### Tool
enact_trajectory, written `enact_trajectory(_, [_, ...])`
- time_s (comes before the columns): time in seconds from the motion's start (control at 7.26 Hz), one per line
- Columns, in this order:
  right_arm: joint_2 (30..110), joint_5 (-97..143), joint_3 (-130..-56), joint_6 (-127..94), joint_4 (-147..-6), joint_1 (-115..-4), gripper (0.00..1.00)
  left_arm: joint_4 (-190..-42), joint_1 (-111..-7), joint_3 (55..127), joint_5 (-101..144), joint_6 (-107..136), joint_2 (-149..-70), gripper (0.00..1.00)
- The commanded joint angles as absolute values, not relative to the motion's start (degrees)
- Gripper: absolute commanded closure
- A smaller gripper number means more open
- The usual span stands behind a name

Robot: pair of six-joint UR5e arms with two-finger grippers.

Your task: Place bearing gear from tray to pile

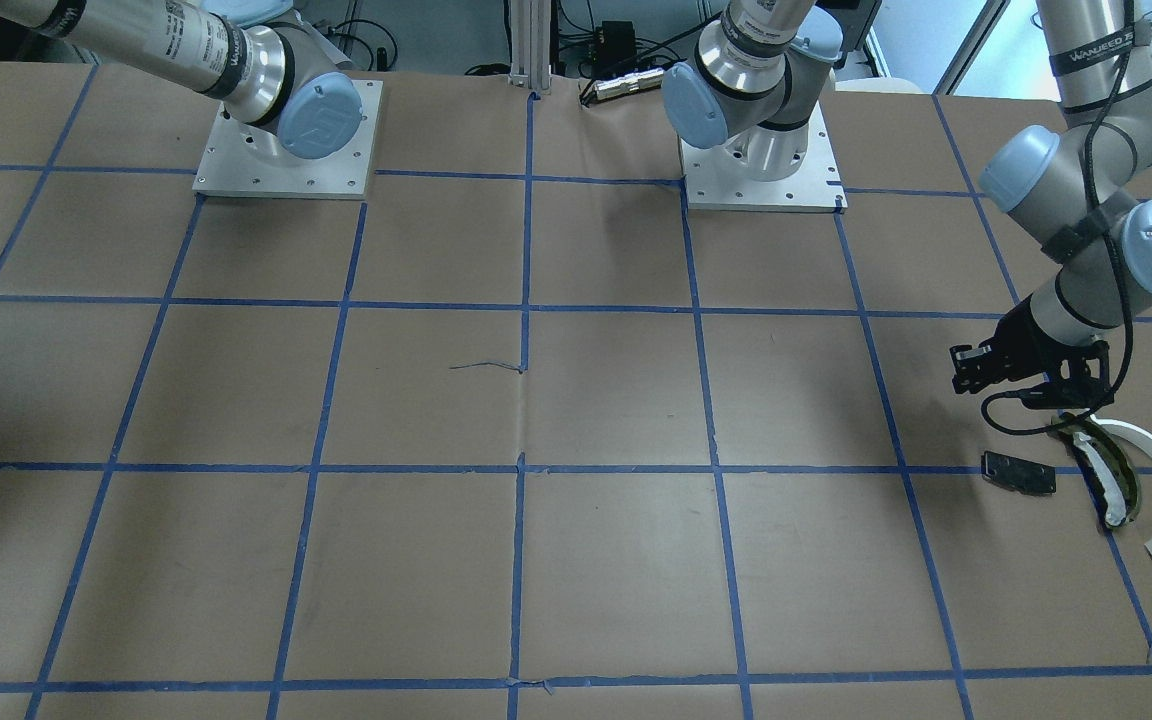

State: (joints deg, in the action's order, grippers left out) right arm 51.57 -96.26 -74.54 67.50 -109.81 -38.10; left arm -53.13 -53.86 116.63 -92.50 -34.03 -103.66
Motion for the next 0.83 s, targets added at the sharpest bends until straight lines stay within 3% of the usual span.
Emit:
enact_trajectory(0.0, [63.1,-96.6,-74.7,55.8,-93.3,-49.7,0.78,-49.9,-52.8,117.9,-91.6,-33.2,-104.9,0.70])
enact_trajectory(0.14, [64.8,-96.5,-74.7,45.9,-89.3,-58.0,0.78,-49.0,-52.9,117.7,-89.0,-32.1,-104.9,0.01])
enact_trajectory(0.41, [68.1,-92.0,-74.8,13.3,-83.9,-79.8,0.78,-50.0,-54.5,115.1,-87.5,-28.1,-103.7,0.00])
enact_trajectory(0.69, [65.9,-84.2,-75.2,-17.2,-88.8,-96.5,0.77,-57.2,-56.4,111.9,-88.9,-28.0,-102.7,0.00])
